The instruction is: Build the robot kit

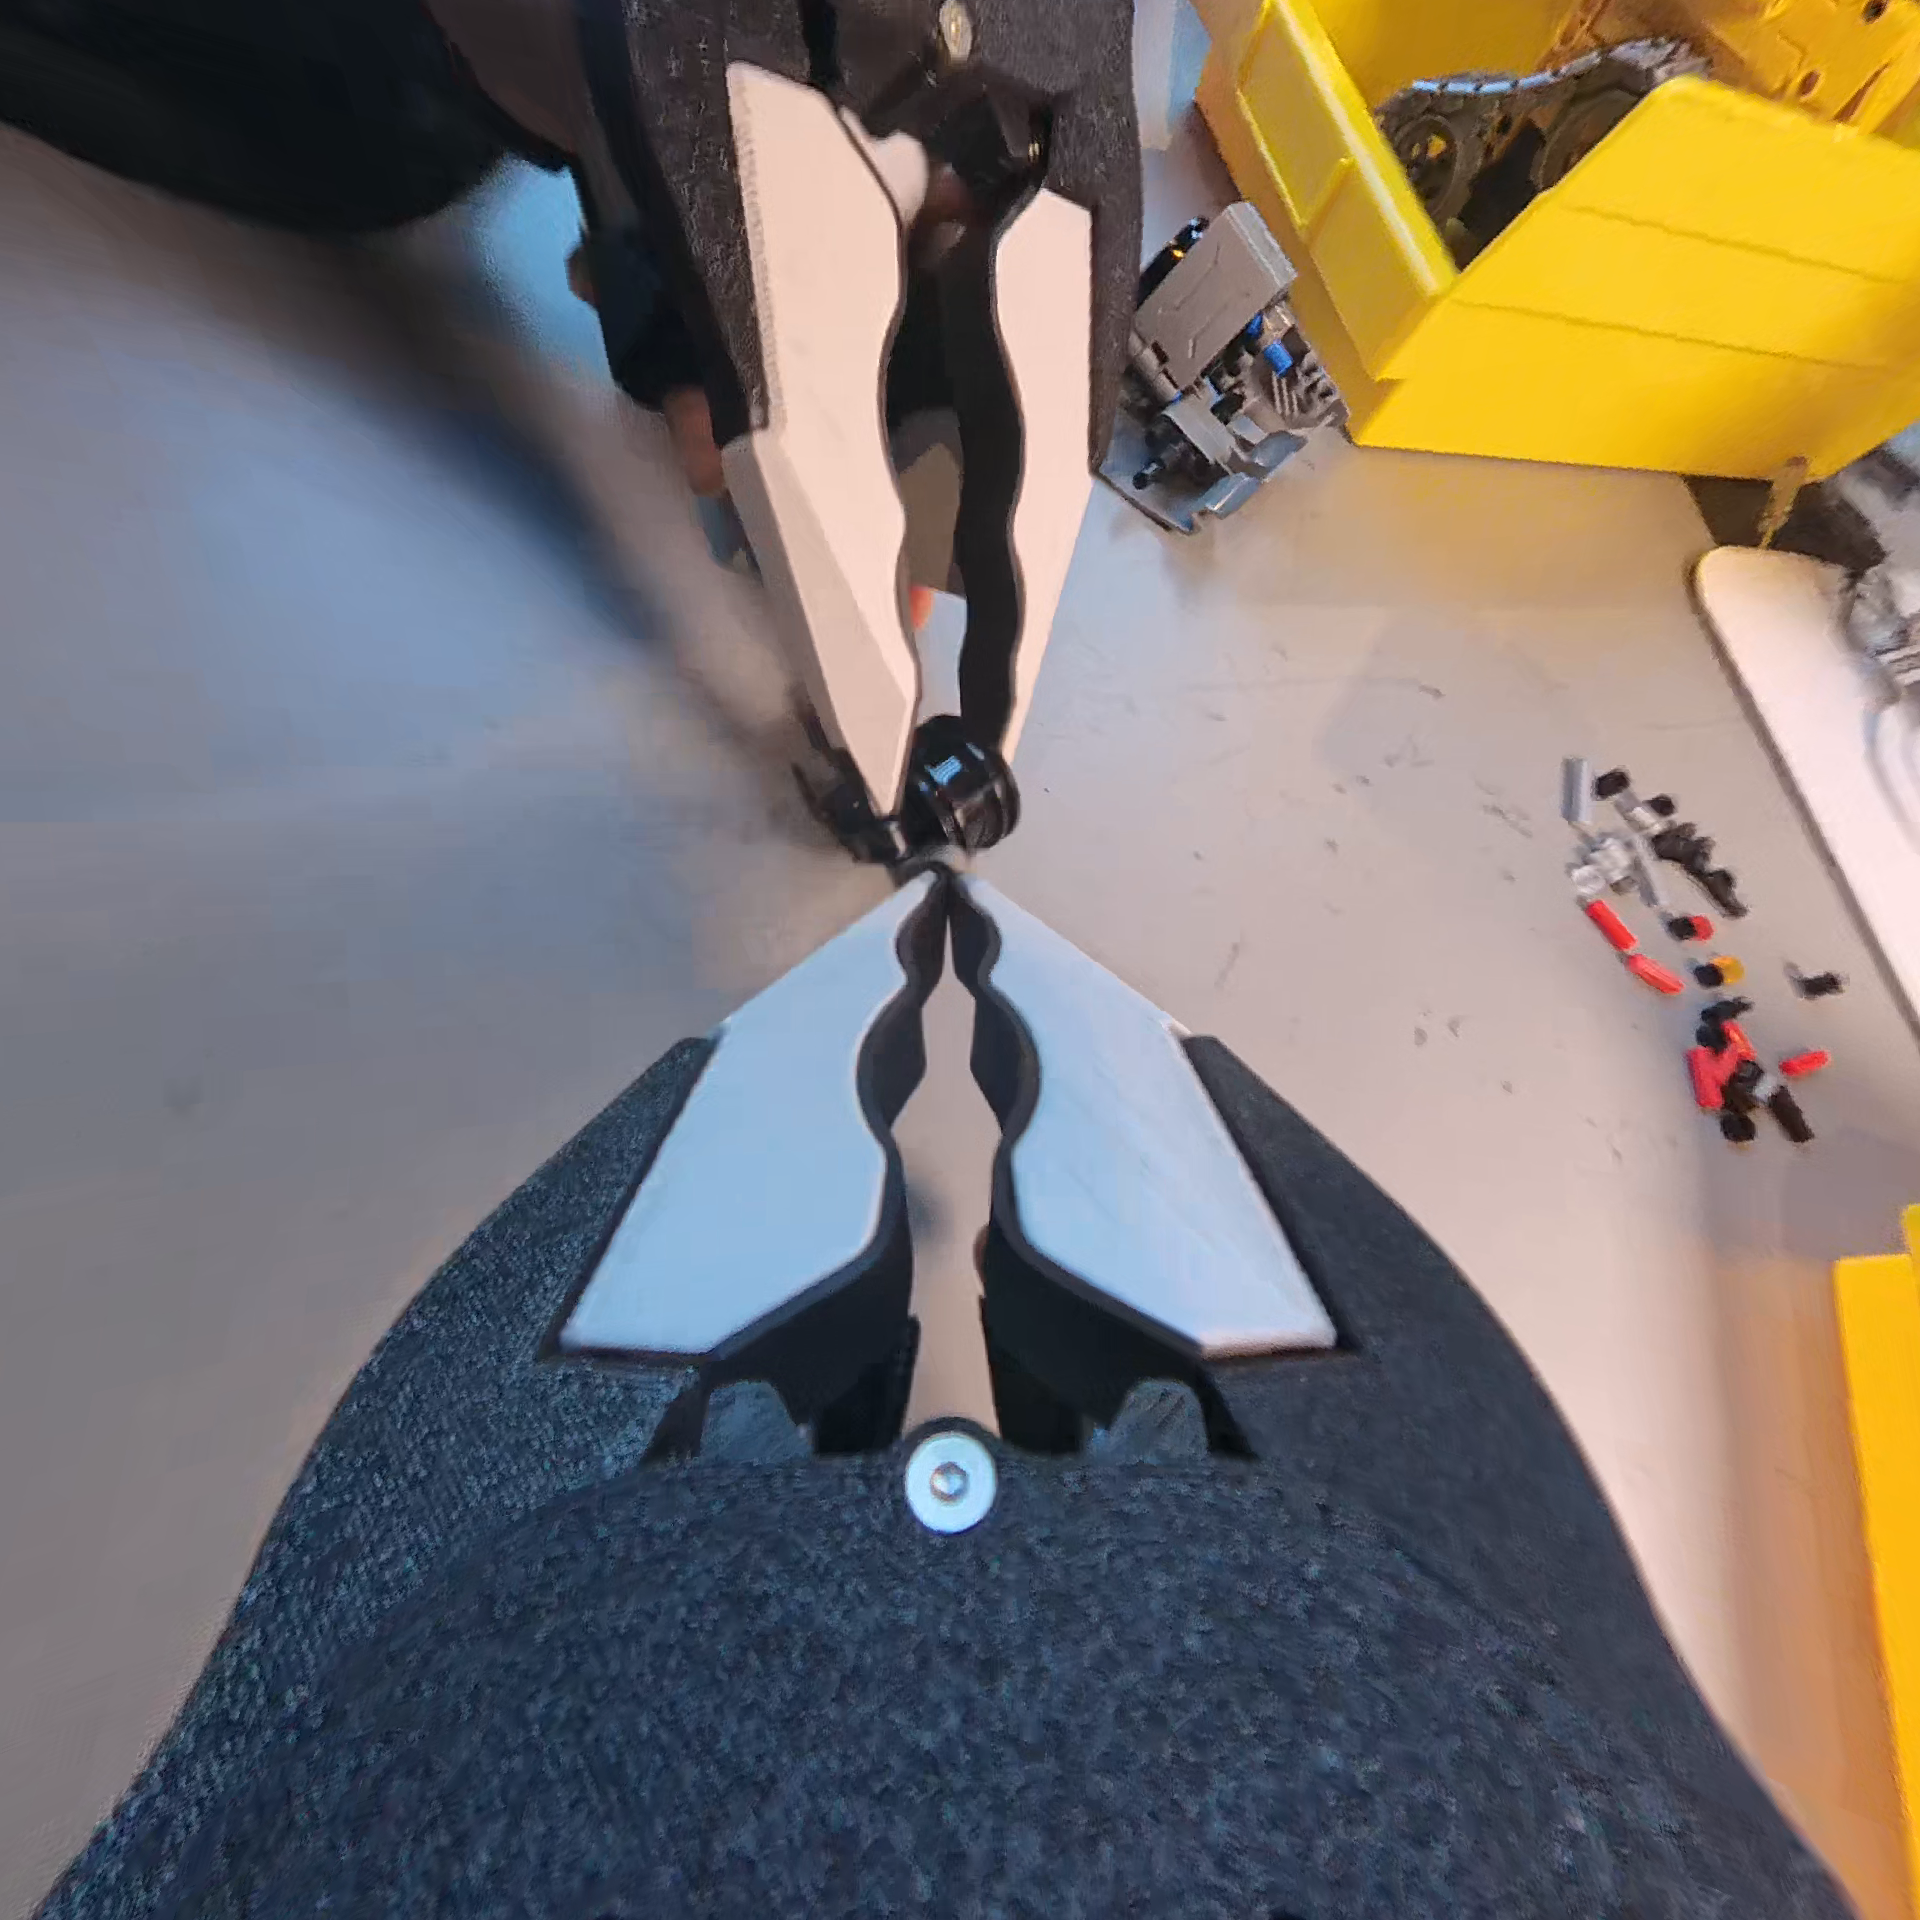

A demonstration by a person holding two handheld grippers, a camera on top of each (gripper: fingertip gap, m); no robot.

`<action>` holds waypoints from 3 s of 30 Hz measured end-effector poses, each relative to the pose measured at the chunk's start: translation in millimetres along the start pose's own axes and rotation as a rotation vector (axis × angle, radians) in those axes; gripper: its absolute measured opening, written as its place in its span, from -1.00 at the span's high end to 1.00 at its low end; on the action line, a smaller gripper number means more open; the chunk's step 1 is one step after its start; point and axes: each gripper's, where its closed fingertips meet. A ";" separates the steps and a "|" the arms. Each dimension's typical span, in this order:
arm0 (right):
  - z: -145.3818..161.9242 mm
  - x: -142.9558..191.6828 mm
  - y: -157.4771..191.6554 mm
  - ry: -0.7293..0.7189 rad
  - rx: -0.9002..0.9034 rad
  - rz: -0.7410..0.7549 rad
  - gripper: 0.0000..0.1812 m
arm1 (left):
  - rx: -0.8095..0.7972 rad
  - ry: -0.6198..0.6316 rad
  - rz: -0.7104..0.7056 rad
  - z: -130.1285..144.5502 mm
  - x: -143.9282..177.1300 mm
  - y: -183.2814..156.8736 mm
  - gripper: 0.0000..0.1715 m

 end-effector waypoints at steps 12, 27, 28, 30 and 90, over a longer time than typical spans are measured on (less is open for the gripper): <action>-3.2 -9.0 9.3 0.021 0.144 0.009 0.82 | -0.022 -0.007 0.022 0.6 2.3 -2.0 0.77; -13.0 -10.2 -3.7 -0.016 0.144 0.121 0.65 | 0.087 -0.101 0.060 -11.1 19.6 8.3 0.79; -15.9 -11.4 -3.1 -0.026 0.151 0.123 0.66 | 0.092 -0.115 0.074 -13.9 20.0 5.9 0.79; -19.9 -12.2 -5.6 -0.030 0.195 0.169 0.83 | 0.112 -0.132 0.102 -16.4 20.9 2.2 0.78; -112.5 48.9 -11.9 -0.794 -0.829 -0.337 0.83 | 0.182 -0.747 0.567 -91.2 90.1 -43.4 0.64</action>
Point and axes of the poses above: each gripper's, where its closed fingertips meet, x back along the fingers, z out of its underside, y = z × x across the jaws, and after that the axes turned 1 degree about x, right-handed
